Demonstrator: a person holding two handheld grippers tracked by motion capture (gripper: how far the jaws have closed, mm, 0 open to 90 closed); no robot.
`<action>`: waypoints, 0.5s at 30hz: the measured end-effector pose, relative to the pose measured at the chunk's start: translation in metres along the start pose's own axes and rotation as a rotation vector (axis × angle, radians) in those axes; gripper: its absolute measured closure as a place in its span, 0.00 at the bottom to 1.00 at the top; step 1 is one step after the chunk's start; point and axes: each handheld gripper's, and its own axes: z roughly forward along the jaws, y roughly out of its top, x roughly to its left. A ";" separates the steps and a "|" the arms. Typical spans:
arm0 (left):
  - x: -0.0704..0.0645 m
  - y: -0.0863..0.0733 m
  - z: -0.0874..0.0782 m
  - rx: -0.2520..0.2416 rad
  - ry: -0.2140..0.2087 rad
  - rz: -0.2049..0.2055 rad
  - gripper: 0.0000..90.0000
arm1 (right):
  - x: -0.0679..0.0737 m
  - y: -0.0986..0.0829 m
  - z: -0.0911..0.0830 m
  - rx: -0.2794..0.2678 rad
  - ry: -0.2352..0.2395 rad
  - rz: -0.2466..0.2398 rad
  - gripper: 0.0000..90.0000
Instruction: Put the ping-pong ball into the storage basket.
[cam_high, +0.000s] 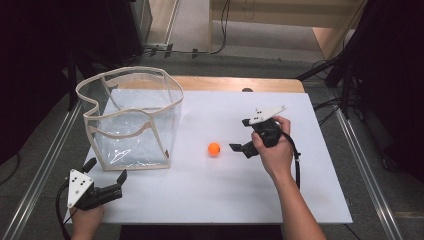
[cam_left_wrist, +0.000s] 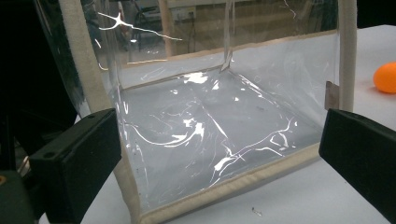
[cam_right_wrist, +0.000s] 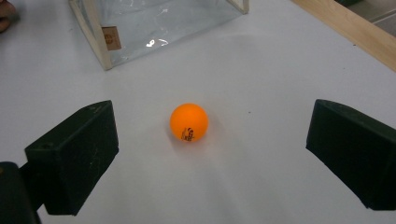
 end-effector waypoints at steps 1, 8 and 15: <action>0.000 0.000 0.000 0.000 0.000 0.001 0.00 | 0.000 0.000 0.001 0.005 0.003 0.001 0.01; 0.000 0.000 0.000 -0.001 0.000 0.000 0.00 | -0.001 0.004 0.011 0.040 0.031 -0.002 0.01; 0.000 0.000 0.000 -0.001 -0.001 0.000 0.00 | 0.000 0.011 0.022 0.084 0.051 -0.022 0.01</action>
